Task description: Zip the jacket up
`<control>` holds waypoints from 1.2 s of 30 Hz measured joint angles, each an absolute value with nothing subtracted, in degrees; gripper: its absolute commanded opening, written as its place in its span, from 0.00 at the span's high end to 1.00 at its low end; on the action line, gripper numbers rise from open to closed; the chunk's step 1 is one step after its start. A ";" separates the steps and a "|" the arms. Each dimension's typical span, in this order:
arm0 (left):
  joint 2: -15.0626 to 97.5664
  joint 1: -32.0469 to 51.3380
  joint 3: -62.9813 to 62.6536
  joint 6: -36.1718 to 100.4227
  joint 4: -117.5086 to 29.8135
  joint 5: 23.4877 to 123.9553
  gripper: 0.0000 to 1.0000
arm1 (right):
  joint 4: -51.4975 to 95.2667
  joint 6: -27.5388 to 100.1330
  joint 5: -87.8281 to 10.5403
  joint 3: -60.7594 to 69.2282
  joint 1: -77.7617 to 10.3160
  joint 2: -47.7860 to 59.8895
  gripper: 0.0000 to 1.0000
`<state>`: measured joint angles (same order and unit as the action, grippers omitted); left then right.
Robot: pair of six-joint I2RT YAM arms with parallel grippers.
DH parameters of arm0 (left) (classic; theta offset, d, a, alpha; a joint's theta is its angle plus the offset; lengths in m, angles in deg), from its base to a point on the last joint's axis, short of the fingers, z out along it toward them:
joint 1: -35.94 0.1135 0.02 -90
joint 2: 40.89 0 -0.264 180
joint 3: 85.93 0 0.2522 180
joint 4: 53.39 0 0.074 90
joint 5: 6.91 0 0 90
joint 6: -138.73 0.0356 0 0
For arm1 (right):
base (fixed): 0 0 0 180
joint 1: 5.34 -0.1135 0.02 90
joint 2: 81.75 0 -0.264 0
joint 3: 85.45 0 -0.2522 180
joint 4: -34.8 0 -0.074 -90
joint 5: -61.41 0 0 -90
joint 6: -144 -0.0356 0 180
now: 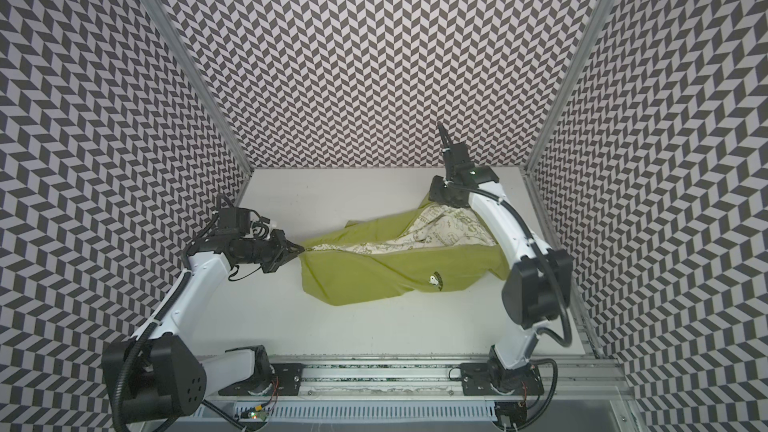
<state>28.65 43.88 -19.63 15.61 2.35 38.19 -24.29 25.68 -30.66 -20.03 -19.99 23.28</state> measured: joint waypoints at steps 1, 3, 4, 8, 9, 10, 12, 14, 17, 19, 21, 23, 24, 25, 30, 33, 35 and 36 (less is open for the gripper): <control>28.65 43.86 -20.02 15.59 2.15 37.99 1.00 | -24.35 25.66 -30.00 -22.45 -20.52 26.50 0.50; 28.65 43.86 -20.66 15.59 2.09 37.60 1.00 | -24.18 25.64 -28.73 -26.08 -21.33 31.59 0.50; 28.65 43.79 -20.92 15.59 2.06 37.53 1.00 | -23.91 25.62 -28.03 -27.42 -21.61 33.73 0.50; 28.65 43.75 -21.47 15.59 2.06 37.14 1.00 | -22.28 24.98 -26.26 -29.69 -22.12 39.11 0.43; 28.65 43.75 -21.47 15.61 2.06 37.07 1.00 | -22.23 24.72 -26.04 -30.28 -22.07 40.25 0.41; 28.65 43.75 -21.47 15.61 2.04 37.01 1.00 | -22.28 24.41 -25.83 -31.13 -21.96 41.58 0.40; 28.65 43.75 -21.58 15.63 2.00 36.96 1.00 | -22.30 23.69 -25.59 -32.64 -21.63 44.16 0.39; 28.65 43.75 -21.97 15.63 1.93 36.94 1.00 | -22.69 22.95 -25.54 -33.19 -21.22 46.32 0.38; 28.65 43.75 -22.43 15.61 1.91 36.92 1.00 | -23.98 21.79 -25.28 -33.30 -20.80 48.55 0.38; 28.65 43.75 -22.71 15.59 1.71 36.90 1.00 | -24.55 20.74 -25.11 -33.27 -20.50 49.53 0.41; 28.65 43.75 -22.98 15.56 1.56 36.92 1.00 | -24.53 19.50 -25.13 -33.05 -20.19 49.91 0.43; 28.65 43.75 -23.06 15.50 1.50 36.92 1.00 | -24.11 18.36 -25.17 -32.42 -19.91 49.91 0.48; 28.65 43.75 -23.06 15.48 1.47 36.92 1.00 | -23.85 17.90 -25.28 -32.14 -19.73 49.91 0.49; 28.65 43.75 -23.06 15.48 1.47 36.92 1.00 | -23.63 17.38 -25.37 -31.72 -19.54 49.91 0.51; 28.65 43.75 -23.06 15.43 1.47 36.92 1.00 | -22.01 14.99 -25.85 -28.99 -18.84 49.91 0.62; 28.65 43.75 -23.06 15.43 1.45 36.92 1.00 | -21.20 14.34 -26.20 -27.52 -18.68 49.91 0.76; 28.65 43.75 -23.06 15.43 1.47 36.92 1.00 | -20.64 14.01 -26.26 -26.89 -18.57 49.88 0.78; 28.65 43.75 -23.06 15.43 1.47 36.92 1.00 | -20.35 13.90 -26.26 -26.54 -18.55 49.77 0.80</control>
